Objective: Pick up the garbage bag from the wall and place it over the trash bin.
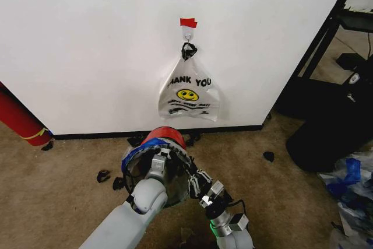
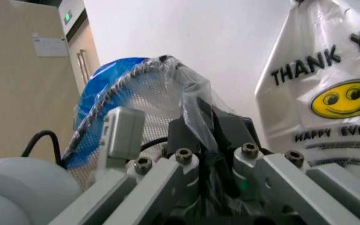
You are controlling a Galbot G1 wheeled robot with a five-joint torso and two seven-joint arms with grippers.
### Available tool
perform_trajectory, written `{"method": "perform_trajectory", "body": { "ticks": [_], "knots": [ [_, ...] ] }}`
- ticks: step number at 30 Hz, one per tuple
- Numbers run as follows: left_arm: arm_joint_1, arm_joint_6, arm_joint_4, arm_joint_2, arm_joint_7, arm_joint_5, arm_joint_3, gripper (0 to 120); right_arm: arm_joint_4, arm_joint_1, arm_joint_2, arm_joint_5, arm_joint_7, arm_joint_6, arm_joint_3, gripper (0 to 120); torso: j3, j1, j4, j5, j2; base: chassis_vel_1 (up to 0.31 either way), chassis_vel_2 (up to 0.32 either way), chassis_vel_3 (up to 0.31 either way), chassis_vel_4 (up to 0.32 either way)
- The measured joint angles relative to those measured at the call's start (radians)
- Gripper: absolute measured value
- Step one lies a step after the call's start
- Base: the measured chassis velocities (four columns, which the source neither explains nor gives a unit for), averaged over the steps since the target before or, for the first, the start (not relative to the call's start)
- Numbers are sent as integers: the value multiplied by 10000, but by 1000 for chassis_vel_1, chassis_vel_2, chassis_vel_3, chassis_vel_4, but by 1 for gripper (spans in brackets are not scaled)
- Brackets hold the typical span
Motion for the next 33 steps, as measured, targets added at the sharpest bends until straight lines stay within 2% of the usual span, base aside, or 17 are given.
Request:
{"method": "perform_trajectory", "body": {
  "ticks": [6, 9, 11, 12, 15, 17, 19, 20, 24, 25, 27, 33],
  "knots": [
    [530, 116, -1012, 308, 123, -50, 126, 0, -388, 270, 110, 96, 483, 34, 83, 0, 0, 0, -3, 10, 0, 0, 0, 0, 0],
    [1222, 356, -2107, 664, 409, -235, 258, 0, -863, 638, 225, 661, 919, -159, 128, 0, 0, 0, -3, 28, 0, 0, 0, 0, 0],
    [1801, 466, -2875, 910, 694, -258, 242, 0, -1067, 917, 281, 1513, 1251, -531, 107, 0, 0, 0, 2, 44, 0, 0, 0, 0, 0],
    [1801, 466, -2875, 910, 694, -258, 242, 0, -1067, 917, 281, 1513, 1251, -531, 107, 0, 0, 0, 2, 44, 0, 0, 0, 0, 0],
    [2460, 523, -3984, 1074, 928, -174, 11, 0, -1050, 1136, 49, 3411, 1435, -1517, 116, 0, 0, 0, 3, 21, 0, 0, 0, 0, 0],
    [2793, 524, -4744, 1200, 1028, 22, -269, 0, -938, 1162, -332, 4820, 1052, -2477, 227, 0, 0, 0, 0, 22, 0, 0, 0, 0, 0],
    [2994, 551, -5335, 1408, 1118, 164, -476, 0, -1039, 1195, -650, 5617, 250, -3138, 439, 0, -1, -1, 0, 17, 0, 0, 0, 0, 0],
    [2994, 551, -5335, 1408, 1118, 164, -476, 0, -1039, 1195, -650, 5617, 250, -3138, 439, 0, -1, -1, 0, 17, 0, 0, 0, 0, 0],
    [3329, 654, -6025, 1842, 1412, 314, -873, 0, -1651, 1319, -1034, 6251, -2126, -3667, 903, 0, 0, 0, -1, 12, 0, 0, 0, 0, 0],
    [3329, 654, -6025, 1842, 1412, 314, -873, 0, -1651, 1319, -1034, 6251, -2126, -3667, 903, 0, 0, 0, -1, 12, 0, 0, 0, 0, 0],
    [3490, 440, -6254, 1859, 1636, 593, -1144, 0, -1873, 1338, -1071, 6291, -2992, -3805, 1055, 0, 0, 0, 0, 11, 0, 0, 0, 0, 0],
    [3772, 13, -6873, 1697, 1987, 1122, -1603, 0, -2002, 1335, -988, 6271, -2625, -3414, 1135, 0, 0, 0, 0, 11, 0, 0, 0, 0, 0]
  ]
}}
